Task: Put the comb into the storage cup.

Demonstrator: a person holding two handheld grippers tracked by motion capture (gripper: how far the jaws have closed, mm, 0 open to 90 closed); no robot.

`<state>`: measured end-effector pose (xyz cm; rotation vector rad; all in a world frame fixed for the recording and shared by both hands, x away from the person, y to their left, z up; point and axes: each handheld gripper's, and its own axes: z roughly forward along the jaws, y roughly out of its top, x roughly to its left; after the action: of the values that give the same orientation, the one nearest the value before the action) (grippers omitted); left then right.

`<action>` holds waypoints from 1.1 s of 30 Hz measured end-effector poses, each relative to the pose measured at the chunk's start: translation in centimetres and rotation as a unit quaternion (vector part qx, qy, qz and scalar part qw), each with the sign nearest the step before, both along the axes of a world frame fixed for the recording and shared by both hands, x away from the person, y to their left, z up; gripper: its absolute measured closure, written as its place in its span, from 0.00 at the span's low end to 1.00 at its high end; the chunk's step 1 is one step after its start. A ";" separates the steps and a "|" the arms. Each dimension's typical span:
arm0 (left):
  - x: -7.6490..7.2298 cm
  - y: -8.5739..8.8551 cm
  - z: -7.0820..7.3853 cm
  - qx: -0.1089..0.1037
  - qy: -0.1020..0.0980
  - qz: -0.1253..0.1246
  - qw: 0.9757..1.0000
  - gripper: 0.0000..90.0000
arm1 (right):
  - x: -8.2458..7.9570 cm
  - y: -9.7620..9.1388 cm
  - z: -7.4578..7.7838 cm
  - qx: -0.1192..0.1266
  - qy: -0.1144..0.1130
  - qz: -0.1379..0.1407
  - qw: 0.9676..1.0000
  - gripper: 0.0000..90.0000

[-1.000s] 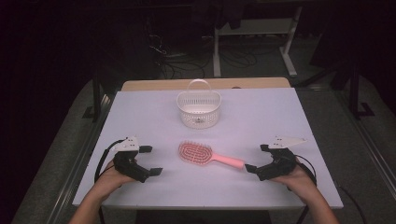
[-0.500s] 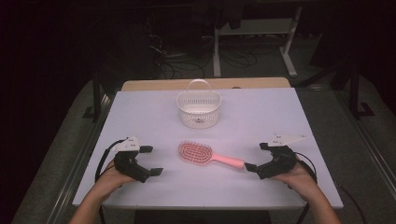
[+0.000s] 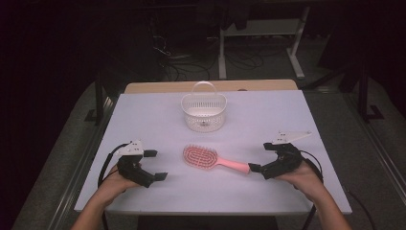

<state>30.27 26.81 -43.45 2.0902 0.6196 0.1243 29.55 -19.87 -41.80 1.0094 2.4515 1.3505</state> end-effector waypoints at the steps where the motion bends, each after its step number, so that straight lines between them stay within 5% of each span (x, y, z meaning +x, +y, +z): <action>1: 0.0 0.0 0.0 0.000 0.001 0.000 1.000 0.00 | 0.1 0.0 0.1 0.000 0.000 0.001 1.000 0.00; 33: 0.1 0.0 0.1 0.001 0.000 -0.001 1.000 0.00 | 3.1 3.6 2.3 -0.009 -0.003 0.042 0.999 0.00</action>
<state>30.33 26.81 -43.37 2.0926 0.6172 0.1244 32.67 -16.25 -39.47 0.9076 2.5226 1.3512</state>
